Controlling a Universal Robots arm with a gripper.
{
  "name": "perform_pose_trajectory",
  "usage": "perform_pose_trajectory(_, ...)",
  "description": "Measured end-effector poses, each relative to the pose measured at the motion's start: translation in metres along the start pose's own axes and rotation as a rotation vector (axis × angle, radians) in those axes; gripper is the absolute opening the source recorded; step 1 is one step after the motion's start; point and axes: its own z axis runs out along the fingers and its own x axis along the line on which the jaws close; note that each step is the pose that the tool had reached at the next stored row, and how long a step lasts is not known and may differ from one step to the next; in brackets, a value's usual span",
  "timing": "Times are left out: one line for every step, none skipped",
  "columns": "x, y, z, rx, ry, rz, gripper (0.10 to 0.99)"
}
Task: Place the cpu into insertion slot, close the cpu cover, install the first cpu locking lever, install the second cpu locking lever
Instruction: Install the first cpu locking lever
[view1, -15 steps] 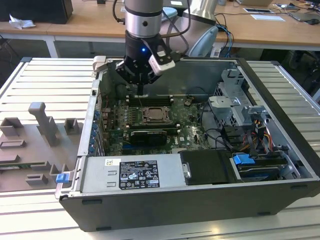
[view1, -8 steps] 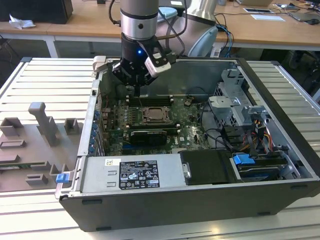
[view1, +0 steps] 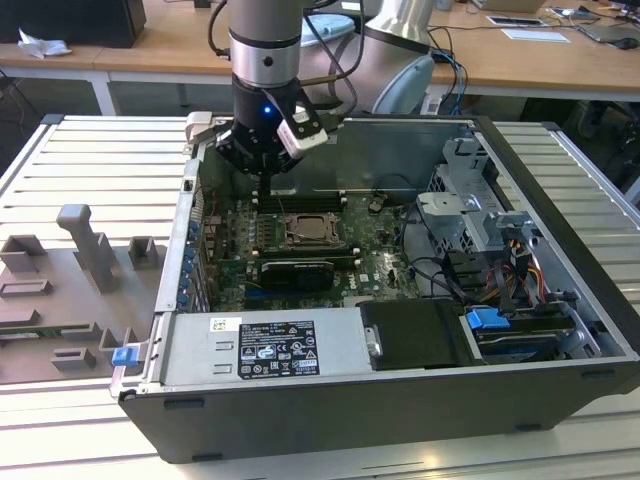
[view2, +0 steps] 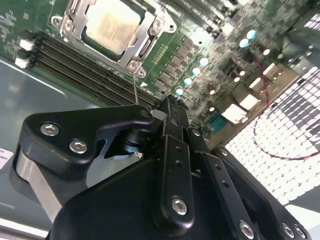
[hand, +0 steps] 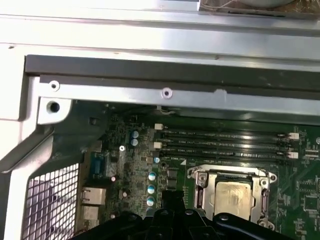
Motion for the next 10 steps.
perform_pose_trajectory(-0.0003, 0.0031, 0.0015, 0.0, -0.0001, 0.0, 0.106)
perform_pose_trajectory(-0.0004, 0.0055, 0.0027, 0.0, -0.0001, 0.0, 0.106)
perform_pose_trajectory(-0.0005, 0.0076, 0.0038, 0.0, 0.0, 0.0, 0.106)
perform_pose_trajectory(-0.0007, 0.0093, 0.0046, 0.0, 0.0, 0.0, 0.106)
perform_pose_trajectory(-0.001, 0.0112, 0.0055, 0.0, -0.0001, 0.0, 0.106)
perform_pose_trajectory(-0.0026, 0.012, 0.0059, 0.0, 0.0, 0.0, 0.106)
perform_pose_trajectory(-0.004, 0.012, 0.006, 0.0, 0.0, 0.0, 0.106)
perform_pose_trajectory(-0.0052, 0.0119, 0.006, 0.0, 0.0001, 0.0, 0.106)
perform_pose_trajectory(-0.006, 0.0118, 0.006, 0.0, 0.0001, 0.0, 0.106)
perform_pose_trajectory(-0.0063, 0.0118, 0.006, 0.0, 0.0001, 0.0, 0.106)
